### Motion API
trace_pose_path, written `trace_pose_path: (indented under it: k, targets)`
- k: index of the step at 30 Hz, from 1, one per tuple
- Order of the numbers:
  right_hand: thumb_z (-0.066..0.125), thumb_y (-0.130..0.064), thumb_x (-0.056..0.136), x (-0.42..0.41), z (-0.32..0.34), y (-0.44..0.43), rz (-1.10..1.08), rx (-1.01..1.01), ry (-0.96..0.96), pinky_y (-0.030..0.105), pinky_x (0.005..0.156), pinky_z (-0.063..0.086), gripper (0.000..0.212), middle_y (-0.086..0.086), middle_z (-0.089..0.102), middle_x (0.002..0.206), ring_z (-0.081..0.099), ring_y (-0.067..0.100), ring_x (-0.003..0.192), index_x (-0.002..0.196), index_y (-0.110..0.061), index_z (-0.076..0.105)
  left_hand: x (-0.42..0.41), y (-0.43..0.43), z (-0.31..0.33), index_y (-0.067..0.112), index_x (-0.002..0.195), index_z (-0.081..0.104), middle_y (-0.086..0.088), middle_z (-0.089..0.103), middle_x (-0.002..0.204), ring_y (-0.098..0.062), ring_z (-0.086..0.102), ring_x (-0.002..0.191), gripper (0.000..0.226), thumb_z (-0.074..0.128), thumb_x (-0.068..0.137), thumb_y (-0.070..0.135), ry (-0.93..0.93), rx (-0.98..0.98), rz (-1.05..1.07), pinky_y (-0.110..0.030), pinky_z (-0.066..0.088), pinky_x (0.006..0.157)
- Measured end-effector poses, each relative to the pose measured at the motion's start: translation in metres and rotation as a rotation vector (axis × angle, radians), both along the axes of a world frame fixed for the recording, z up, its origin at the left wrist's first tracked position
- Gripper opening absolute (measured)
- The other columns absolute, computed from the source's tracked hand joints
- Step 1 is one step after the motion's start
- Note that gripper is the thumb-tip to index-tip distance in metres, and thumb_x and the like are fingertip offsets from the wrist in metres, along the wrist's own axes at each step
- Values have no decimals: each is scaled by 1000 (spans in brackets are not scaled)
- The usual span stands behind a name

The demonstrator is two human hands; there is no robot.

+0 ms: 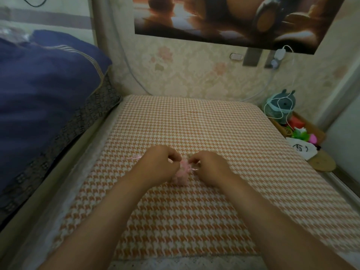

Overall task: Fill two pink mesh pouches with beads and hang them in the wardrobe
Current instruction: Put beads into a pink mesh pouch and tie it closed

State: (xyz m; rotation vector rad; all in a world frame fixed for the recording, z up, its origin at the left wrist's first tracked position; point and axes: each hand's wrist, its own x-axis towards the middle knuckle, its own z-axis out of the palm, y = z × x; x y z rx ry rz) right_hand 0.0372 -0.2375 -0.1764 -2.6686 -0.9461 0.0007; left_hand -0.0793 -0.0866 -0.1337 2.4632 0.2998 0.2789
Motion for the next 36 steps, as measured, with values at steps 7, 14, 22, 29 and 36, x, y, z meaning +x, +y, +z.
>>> trace_pose_path:
  k: [7,14,22,29,36]
  targets:
    - [66,-33,92,-2,-2,7,-54,162,30,25,79,48,20,-12,72,106,65,8,97,110,-31,72,-1,9,0,24,118,70,8,66,123,-2,55,95,31,58,91,19,77,-19,-54,-14,39,77]
    - [77,-30,84,-36,50,11,123,566,123,15,68,44,8,-17,72,89,56,-13,65,92,-30,75,-3,16,0,19,116,70,6,70,113,-3,59,93,28,56,92,15,44,-73,-78,-16,42,80]
    - [68,-38,90,-45,35,11,242,293,-68,8,64,33,12,-19,68,95,52,-16,74,98,-33,76,-4,17,-4,24,113,73,6,71,112,-8,65,103,25,57,93,21,44,-142,-78,-25,51,90]
    - [51,-38,95,-39,34,5,225,92,-98,21,66,41,22,-18,57,106,53,-3,81,99,-36,72,-1,17,-5,21,115,71,6,69,118,-6,61,106,28,57,91,19,19,-131,-34,-21,47,92]
    - [54,-29,95,-20,41,6,116,338,93,27,78,54,23,-22,71,94,61,-7,80,100,-33,76,7,8,-8,29,102,74,13,71,100,-2,63,92,19,66,85,33,-13,-163,35,-24,53,82]
